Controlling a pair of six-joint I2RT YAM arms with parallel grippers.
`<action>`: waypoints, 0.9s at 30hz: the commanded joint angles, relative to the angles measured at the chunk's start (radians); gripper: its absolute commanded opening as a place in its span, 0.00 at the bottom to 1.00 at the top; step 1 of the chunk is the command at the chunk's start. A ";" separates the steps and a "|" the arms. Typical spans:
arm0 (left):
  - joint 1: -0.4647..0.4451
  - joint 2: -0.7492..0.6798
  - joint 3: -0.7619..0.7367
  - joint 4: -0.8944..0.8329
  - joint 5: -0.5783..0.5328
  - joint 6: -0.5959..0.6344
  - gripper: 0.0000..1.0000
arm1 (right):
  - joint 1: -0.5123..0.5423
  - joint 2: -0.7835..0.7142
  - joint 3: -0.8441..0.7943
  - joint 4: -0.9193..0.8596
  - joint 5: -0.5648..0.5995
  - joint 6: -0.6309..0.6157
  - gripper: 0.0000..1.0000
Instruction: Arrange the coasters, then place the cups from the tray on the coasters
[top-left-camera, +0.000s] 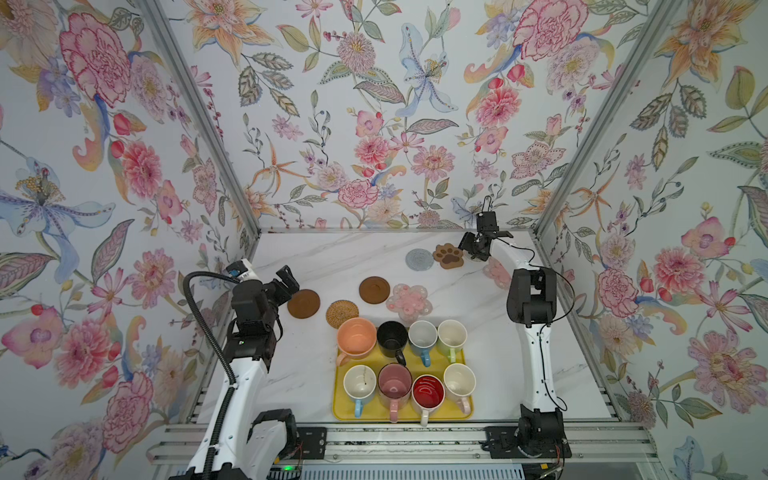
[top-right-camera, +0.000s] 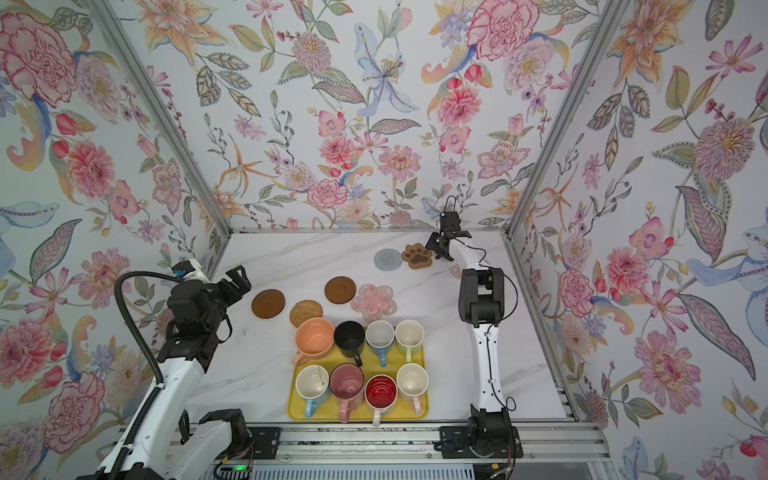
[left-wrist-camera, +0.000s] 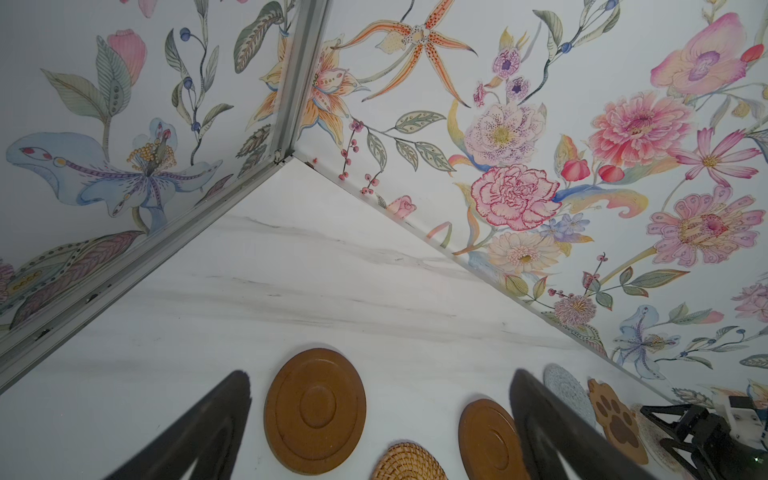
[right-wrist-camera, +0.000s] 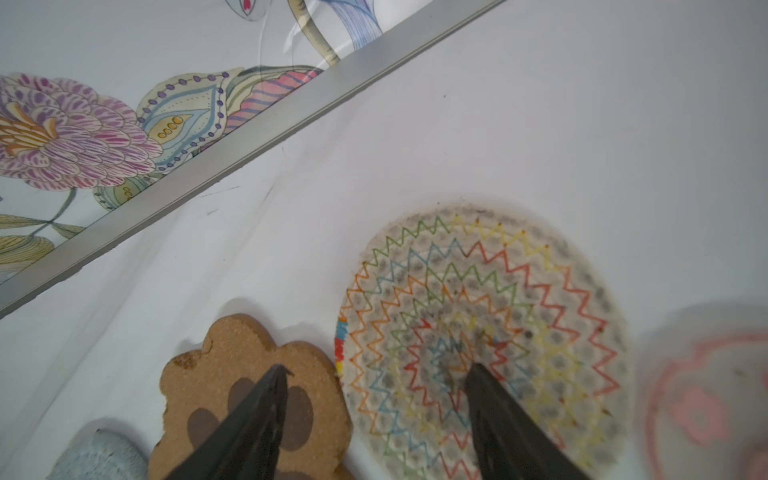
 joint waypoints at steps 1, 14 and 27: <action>0.009 -0.018 0.029 -0.011 -0.011 0.011 0.99 | 0.016 -0.020 -0.065 -0.076 0.005 0.007 0.69; 0.016 -0.032 0.017 -0.005 -0.012 0.018 0.99 | 0.032 -0.119 -0.215 -0.030 0.028 0.028 0.69; 0.020 -0.048 0.010 -0.004 -0.010 0.019 0.99 | -0.008 -0.280 -0.268 -0.030 0.089 0.009 0.70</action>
